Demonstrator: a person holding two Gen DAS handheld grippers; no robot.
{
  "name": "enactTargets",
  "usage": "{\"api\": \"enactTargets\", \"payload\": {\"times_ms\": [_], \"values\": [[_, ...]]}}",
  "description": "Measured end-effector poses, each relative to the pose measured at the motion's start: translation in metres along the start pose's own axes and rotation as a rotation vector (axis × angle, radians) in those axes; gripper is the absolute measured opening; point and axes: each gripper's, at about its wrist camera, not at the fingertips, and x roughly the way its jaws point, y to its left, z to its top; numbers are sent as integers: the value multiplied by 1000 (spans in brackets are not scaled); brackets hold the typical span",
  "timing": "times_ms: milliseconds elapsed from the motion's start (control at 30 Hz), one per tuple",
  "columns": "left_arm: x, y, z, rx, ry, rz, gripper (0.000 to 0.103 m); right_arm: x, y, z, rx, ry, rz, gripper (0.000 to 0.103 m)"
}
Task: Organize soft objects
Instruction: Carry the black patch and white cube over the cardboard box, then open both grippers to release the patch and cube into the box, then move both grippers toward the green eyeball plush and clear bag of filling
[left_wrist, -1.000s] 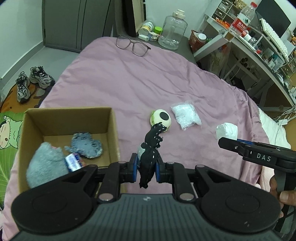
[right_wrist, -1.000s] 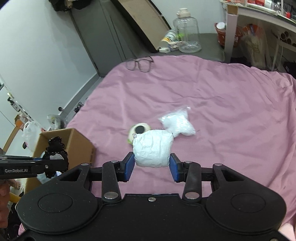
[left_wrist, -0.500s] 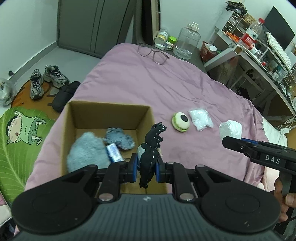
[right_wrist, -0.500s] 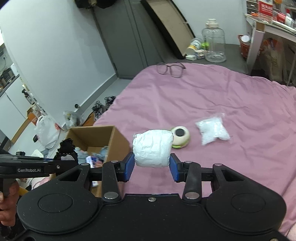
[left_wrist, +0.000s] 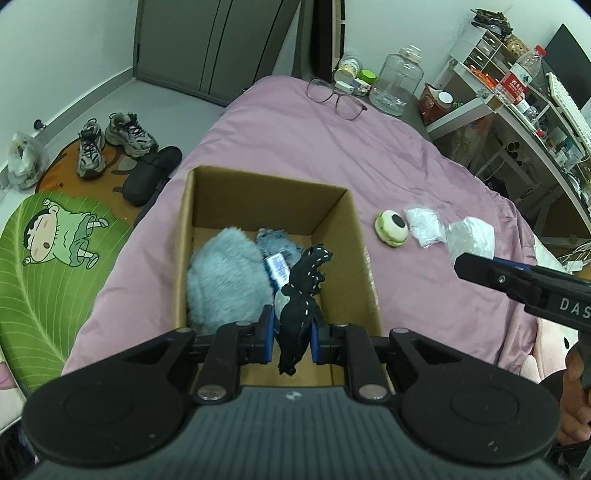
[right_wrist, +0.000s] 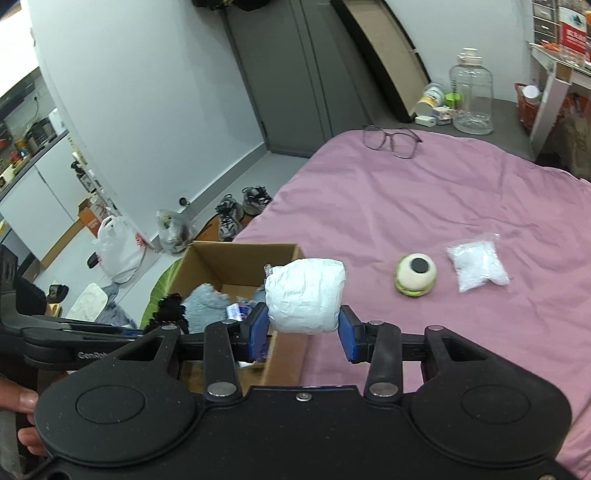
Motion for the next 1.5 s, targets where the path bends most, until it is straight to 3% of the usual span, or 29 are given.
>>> {"api": "enactTargets", "payload": {"times_ms": [267, 600, 933, 1000, 1067, 1233, 1500], "values": [[-1, 15, -7, -13, 15, 8, 19, 7, 23, -5, -25, 9, 27, 40], [-4, 23, -11, -6, 41, 31, 31, 15, 43, -10, -39, 33, 57, 40], [-16, 28, -9, -28, 49, 62, 33, 18, 54, -18, -24, 53, 130, 43], [-19, 26, -8, -23, 47, 68, 37, 18, 54, -20, -23, 65, 136, 48], [-22, 23, -7, -16, 37, 68, 46, 17, 52, -20, -15, 69, 134, 60], [-27, 16, -4, -13, 24, 77, 60, 2, 40, -16, 15, 22, 121, 76], [-28, -7, 2, 12, 19, 109, 76, -15, 2, -18, 62, -54, 74, 93]]}}
